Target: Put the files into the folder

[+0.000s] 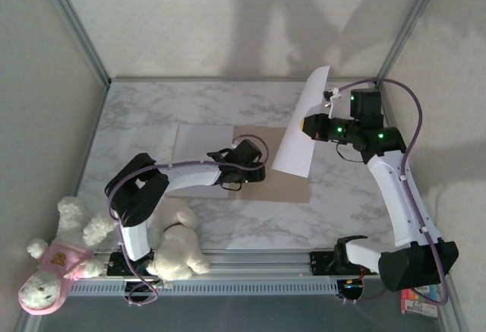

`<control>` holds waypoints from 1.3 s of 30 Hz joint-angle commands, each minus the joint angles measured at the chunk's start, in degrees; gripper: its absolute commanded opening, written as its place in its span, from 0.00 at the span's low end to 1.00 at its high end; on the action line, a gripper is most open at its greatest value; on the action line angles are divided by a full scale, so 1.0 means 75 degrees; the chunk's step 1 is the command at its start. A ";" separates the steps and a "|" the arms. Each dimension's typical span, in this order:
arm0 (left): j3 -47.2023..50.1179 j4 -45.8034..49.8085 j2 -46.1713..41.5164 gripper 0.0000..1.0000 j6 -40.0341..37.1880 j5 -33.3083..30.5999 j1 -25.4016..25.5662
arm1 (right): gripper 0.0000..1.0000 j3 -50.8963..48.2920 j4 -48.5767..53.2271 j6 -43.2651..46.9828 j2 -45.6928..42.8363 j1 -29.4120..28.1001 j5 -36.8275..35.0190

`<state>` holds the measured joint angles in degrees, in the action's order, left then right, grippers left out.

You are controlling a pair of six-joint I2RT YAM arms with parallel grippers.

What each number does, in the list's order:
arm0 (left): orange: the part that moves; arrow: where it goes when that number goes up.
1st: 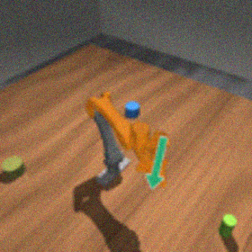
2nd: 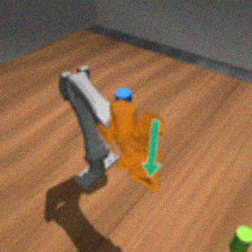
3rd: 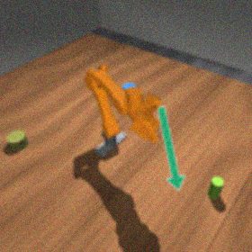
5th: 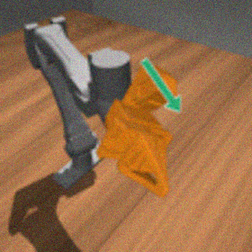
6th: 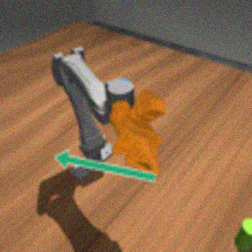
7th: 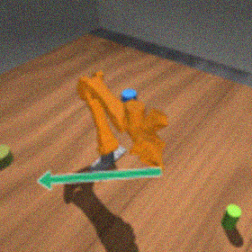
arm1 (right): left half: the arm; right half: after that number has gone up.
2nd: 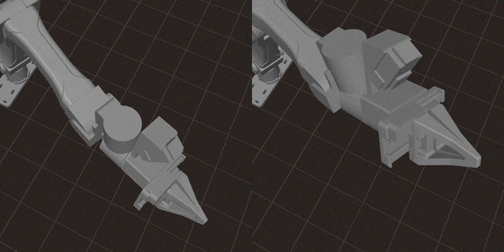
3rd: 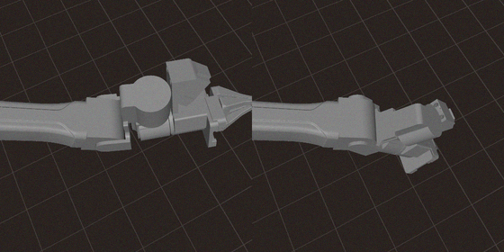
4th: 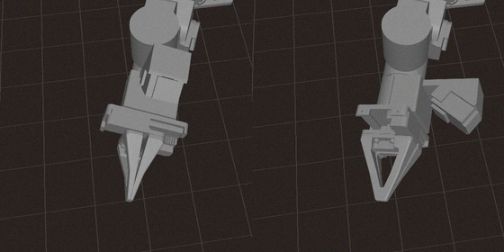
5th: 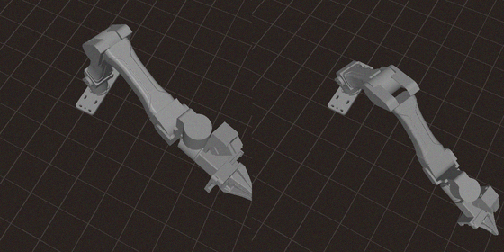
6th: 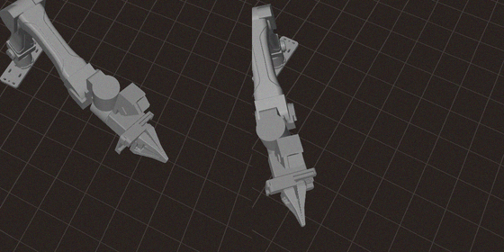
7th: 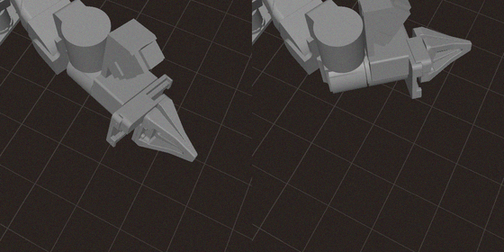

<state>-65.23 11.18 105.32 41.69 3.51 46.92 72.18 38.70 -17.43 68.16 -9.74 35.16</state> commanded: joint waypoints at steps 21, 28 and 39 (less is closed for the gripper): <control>0.2053 0.0604 -0.3420 0.66 -0.0085 -0.0846 -0.2975 | 0.00 -0.2232 -0.3613 -0.0612 0.1092 -0.0218 0.2950; 0.2041 0.0508 -0.3205 0.65 -0.0124 -0.0656 -0.2998 | 0.00 -0.2632 -0.1882 0.0098 0.2082 -0.0250 0.0777; 0.1912 0.0719 -0.3074 0.63 -0.0075 -0.0655 -0.2998 | 0.00 -0.2836 -0.2099 -0.0022 0.2840 -0.0281 -0.0809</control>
<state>-50.46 15.29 82.35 41.17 -1.28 24.91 50.24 21.96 -18.39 88.75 -11.53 33.80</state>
